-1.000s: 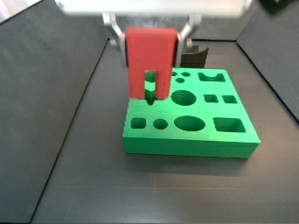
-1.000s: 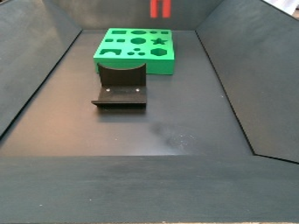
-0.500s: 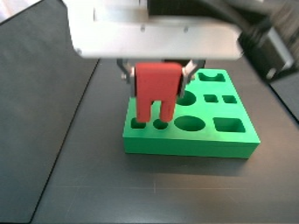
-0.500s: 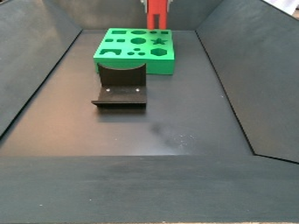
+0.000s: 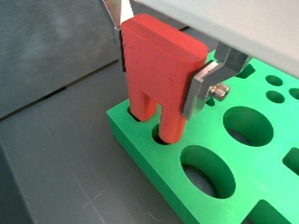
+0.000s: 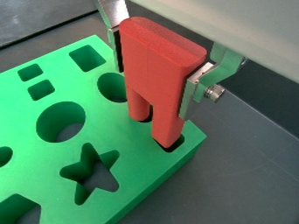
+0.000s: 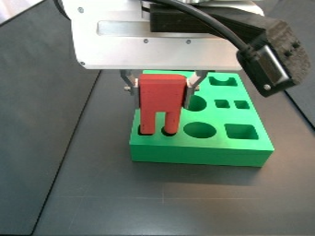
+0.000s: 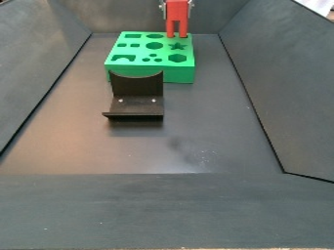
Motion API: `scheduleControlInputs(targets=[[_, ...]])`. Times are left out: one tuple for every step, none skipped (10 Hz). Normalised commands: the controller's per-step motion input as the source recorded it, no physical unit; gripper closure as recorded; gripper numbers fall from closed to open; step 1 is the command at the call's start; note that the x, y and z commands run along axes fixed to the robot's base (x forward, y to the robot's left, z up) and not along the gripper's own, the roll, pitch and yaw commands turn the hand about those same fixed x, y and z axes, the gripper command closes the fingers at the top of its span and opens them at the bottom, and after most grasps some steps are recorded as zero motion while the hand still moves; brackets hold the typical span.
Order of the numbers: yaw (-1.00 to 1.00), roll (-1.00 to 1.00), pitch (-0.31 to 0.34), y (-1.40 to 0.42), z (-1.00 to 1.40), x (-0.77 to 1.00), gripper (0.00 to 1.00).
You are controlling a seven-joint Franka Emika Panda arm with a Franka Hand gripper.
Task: Pick up the square-circle object. Move up. Rotate the square-circle object. Move to above the board. Insert the square-circle object.
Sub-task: Insert the square-circle object.
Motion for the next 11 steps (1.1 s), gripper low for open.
scheduleControlInputs(targets=[[-0.10, -0.36, -0.016, 0.01, -0.41, -0.02, 1.00], [-0.14, -0.36, -0.026, 0.00, -0.40, -0.01, 1.00], [-0.22, -0.35, -0.043, 0.00, -0.41, 0.00, 1.00], [-0.33, -0.29, -0.009, 0.00, -0.52, 0.00, 1.00], [-0.33, -0.18, 0.000, 0.00, -0.49, 0.00, 1.00], [-0.25, -0.13, 0.000, 0.05, -0.41, -0.02, 1.00], [-0.11, -0.09, 0.000, 0.11, -0.41, -0.02, 1.00], [-0.06, -0.08, 0.000, 0.13, -0.39, -0.06, 1.00], [0.00, -0.14, -0.053, 0.16, -0.45, -0.11, 1.00], [0.00, -0.21, -0.107, 0.13, -0.56, -0.20, 1.00], [0.00, -0.24, -0.130, 0.09, -0.61, -0.18, 1.00]])
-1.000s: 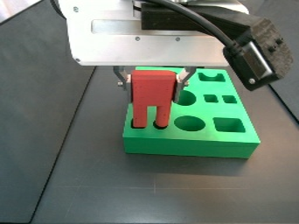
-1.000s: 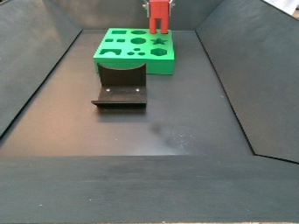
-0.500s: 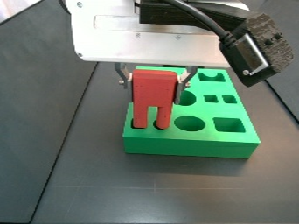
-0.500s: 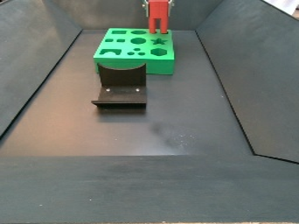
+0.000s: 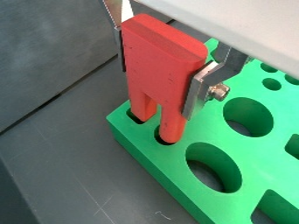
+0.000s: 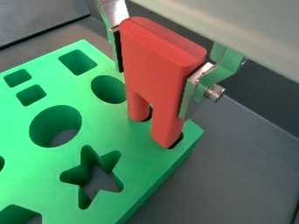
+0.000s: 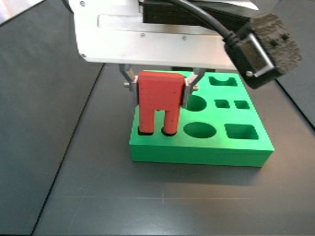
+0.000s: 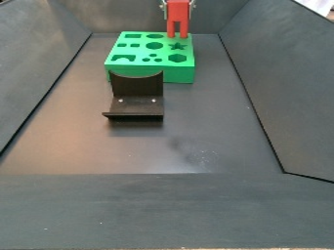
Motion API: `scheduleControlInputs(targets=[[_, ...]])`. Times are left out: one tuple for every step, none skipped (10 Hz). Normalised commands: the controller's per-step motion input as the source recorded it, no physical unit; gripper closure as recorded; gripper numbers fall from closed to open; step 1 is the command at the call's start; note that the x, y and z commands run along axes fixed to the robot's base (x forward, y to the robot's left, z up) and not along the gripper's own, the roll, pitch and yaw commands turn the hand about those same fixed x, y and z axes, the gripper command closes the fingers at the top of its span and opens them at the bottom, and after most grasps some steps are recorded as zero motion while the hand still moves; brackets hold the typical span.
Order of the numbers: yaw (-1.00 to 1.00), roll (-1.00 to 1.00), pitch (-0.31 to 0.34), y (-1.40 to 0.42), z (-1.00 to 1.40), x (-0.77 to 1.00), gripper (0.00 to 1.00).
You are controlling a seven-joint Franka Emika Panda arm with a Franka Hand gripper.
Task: Pick up the square-circle object. Move up. Rotate the square-circle object. Move to above the board. Insert the square-circle object.
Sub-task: Insert the square-circle object.
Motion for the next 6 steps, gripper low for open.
scheduleControlInputs(targets=[[0.00, -0.21, -0.146, 0.01, -0.65, -0.16, 1.00], [0.00, -0.17, -0.126, -0.01, -0.70, -0.04, 1.00], [0.00, -0.15, -0.104, -0.11, -0.60, 0.00, 1.00], [0.00, -0.16, -0.074, -0.10, -0.55, 0.00, 1.00], [-0.03, -0.13, -0.044, -0.12, -0.55, 0.00, 1.00], [-0.03, -0.09, -0.029, -0.14, -0.51, 0.01, 1.00]])
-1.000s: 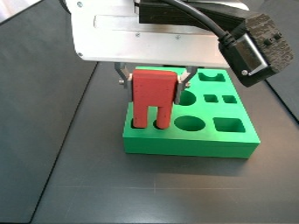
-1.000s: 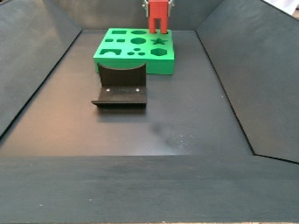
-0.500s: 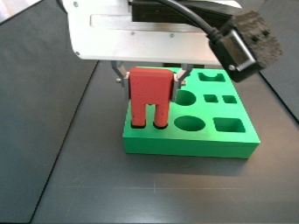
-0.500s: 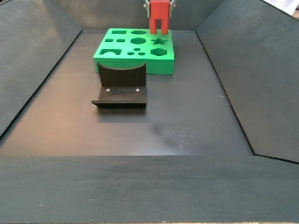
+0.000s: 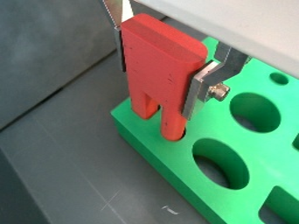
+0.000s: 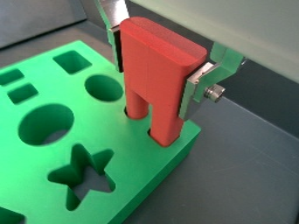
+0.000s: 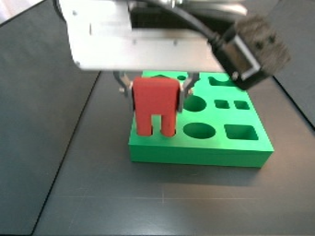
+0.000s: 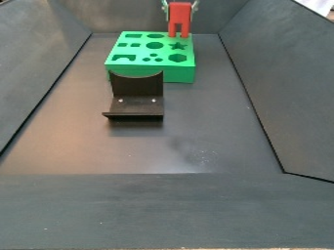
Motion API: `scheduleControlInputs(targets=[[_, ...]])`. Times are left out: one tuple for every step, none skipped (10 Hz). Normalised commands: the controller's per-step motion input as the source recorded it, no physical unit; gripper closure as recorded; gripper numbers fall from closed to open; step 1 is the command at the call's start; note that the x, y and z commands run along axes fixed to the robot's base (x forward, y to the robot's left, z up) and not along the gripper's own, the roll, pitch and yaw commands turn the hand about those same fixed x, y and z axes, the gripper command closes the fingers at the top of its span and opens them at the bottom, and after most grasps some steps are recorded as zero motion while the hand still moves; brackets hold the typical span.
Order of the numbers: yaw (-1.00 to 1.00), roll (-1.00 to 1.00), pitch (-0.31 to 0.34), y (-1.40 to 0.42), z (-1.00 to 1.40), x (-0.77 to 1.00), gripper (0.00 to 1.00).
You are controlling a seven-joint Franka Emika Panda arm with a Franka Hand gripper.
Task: Pick up the square-circle object. Move up. Rotate the square-circle object. Move to above the board. Insert the square-circle object.
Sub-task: Insert the square-circle object.
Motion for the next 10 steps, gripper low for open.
scheduleControlInputs(targets=[[0.00, -0.05, -0.011, -0.08, -0.55, 0.01, 1.00], [0.00, -0.01, -0.034, -0.03, -0.61, 0.00, 1.00], [0.00, 0.07, -0.123, -0.16, -0.75, 0.00, 1.00], [0.00, 0.14, -0.176, -0.24, -0.82, -0.03, 1.00], [0.00, 0.14, -0.141, -0.23, -0.80, 0.00, 1.00], [0.00, 0.08, -0.110, -0.17, -0.66, 0.00, 1.00], [0.00, 0.00, -0.117, -0.07, -0.40, -0.10, 1.00], [0.00, -0.02, -0.191, 0.00, -0.11, -0.17, 1.00], [0.00, -0.07, -0.101, 0.01, -0.11, -0.04, 1.00], [0.00, 0.00, 0.000, 0.00, 0.00, 0.00, 1.00]])
